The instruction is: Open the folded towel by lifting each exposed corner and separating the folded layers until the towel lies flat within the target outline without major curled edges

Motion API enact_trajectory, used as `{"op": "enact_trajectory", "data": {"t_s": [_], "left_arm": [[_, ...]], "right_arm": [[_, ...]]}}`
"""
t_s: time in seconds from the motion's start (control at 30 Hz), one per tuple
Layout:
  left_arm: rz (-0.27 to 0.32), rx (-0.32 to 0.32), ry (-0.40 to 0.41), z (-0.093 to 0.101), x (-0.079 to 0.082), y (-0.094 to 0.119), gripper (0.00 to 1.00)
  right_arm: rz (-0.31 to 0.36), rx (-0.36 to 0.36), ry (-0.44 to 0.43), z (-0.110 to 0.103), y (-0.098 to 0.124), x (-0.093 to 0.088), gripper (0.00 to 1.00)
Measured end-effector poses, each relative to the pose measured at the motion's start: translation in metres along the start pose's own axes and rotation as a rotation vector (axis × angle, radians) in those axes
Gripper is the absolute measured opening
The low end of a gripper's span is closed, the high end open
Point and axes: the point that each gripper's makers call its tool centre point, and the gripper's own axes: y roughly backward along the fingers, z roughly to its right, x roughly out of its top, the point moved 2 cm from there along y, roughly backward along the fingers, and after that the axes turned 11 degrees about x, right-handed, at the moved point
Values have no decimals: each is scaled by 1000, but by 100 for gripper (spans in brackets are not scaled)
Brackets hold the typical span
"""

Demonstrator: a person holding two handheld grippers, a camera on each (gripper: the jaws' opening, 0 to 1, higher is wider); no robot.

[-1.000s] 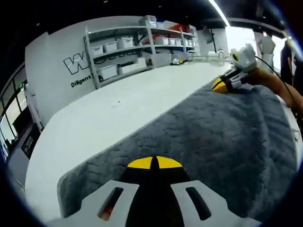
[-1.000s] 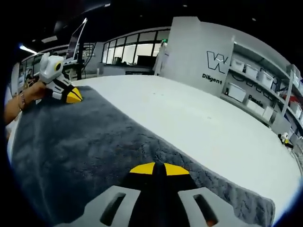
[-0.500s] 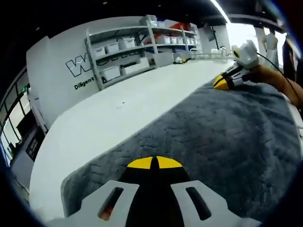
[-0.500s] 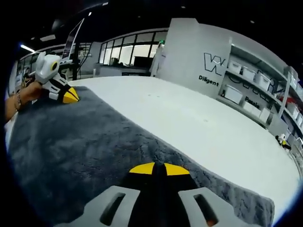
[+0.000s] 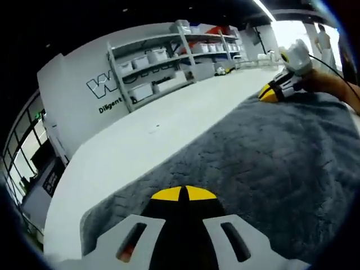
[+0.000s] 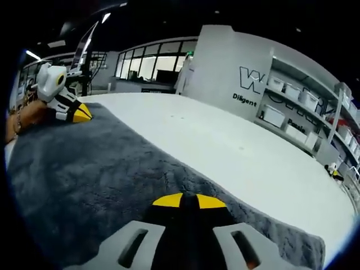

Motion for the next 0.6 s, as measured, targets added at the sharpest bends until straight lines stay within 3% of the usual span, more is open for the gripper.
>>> {"op": "enact_trajectory", "data": {"t_s": [0.33,0.5,0.6], "left_arm": [[2,13,20,-4,0,-3,1],[16,9,13,-2,2,-2,1],[57,-16,38,0,11,4,11]], "right_arm": [[11,-15,-12,3,-3,2,5],[6,-57,-35,8,2,1,20],[4,-58,-58,9,8,1,29]]}}
